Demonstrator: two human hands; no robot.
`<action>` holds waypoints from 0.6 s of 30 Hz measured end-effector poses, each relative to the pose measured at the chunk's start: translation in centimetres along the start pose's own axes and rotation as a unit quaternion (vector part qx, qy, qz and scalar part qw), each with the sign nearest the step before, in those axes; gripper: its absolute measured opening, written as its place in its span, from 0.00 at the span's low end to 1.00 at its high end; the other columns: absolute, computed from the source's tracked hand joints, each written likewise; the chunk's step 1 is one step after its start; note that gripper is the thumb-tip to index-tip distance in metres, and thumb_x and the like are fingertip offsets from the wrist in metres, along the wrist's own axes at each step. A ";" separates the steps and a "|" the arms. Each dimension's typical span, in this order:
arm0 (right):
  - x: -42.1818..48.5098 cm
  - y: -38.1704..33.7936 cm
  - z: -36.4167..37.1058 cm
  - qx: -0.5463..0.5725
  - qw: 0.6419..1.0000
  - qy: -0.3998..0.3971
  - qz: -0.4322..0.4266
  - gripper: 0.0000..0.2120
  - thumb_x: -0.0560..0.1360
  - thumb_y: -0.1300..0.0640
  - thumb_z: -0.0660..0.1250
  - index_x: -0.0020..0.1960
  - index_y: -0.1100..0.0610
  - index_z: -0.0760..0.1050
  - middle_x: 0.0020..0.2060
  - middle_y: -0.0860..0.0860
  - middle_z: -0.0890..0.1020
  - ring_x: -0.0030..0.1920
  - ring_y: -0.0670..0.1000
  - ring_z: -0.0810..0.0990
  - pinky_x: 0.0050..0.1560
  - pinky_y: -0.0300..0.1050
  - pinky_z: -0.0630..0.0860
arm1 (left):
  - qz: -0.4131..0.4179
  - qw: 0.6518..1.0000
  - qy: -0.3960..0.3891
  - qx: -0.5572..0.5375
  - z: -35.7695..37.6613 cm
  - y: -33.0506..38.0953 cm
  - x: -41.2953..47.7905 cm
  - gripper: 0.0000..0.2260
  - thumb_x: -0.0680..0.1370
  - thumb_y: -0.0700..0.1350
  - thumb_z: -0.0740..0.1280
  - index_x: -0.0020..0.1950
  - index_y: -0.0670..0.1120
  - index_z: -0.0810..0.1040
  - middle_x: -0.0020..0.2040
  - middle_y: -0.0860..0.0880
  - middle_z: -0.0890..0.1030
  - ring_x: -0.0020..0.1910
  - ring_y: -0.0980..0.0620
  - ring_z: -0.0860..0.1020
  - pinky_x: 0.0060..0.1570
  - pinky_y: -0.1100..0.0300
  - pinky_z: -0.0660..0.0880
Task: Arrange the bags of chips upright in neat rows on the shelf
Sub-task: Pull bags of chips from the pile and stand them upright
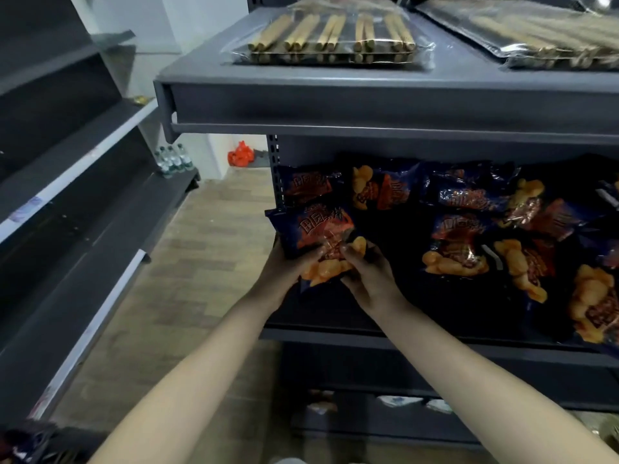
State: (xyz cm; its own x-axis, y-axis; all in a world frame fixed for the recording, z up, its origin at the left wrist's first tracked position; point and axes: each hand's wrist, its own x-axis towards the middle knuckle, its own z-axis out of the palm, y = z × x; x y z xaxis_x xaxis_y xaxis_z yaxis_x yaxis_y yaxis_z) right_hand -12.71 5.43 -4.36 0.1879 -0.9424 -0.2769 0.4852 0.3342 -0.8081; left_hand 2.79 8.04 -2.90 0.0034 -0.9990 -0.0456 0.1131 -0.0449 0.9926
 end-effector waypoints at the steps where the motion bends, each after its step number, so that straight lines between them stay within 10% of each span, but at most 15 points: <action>1: 0.1 0.1 -0.1 -0.021 1.000 -0.010 -0.002 0.15 0.74 0.63 0.67 0.59 0.57 0.71 0.51 0.53 0.80 0.53 0.51 0.80 0.51 0.46 0.77 | -0.002 1.000 0.015 -0.017 0.0 -0.1 0.1 0.27 0.67 0.46 0.76 0.64 0.49 0.73 0.55 0.50 0.82 0.55 0.50 0.80 0.50 0.58 0.77; 10: 0.9 -4.7 -0.6 -0.254 0.944 -0.212 -0.004 0.20 0.74 0.63 0.66 0.63 0.49 0.71 0.57 0.48 0.80 0.56 0.46 0.80 0.50 0.39 0.78 | -0.006 0.992 -0.090 0.087 -3.5 2.9 2.8 0.32 0.64 0.48 0.76 0.66 0.46 0.71 0.59 0.46 0.80 0.58 0.50 0.78 0.57 0.56 0.75; 18: 3.1 -3.3 0.5 -0.320 0.941 -0.072 -0.079 0.19 0.73 0.64 0.70 0.61 0.53 0.72 0.55 0.50 0.79 0.59 0.52 0.77 0.57 0.47 0.75 | 0.003 0.990 0.029 0.135 -3.4 1.5 3.2 0.24 0.72 0.40 0.73 0.63 0.52 0.67 0.53 0.51 0.78 0.49 0.60 0.78 0.41 0.70 0.76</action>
State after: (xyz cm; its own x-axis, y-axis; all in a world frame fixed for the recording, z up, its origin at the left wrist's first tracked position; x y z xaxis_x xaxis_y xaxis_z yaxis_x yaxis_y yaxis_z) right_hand -13.28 1.41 -2.32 0.2935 -0.9517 -0.0904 -0.0887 0.0670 -0.9938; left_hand 6.33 4.79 -1.92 0.0619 -0.9973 -0.0387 -0.1570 -0.0480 0.9864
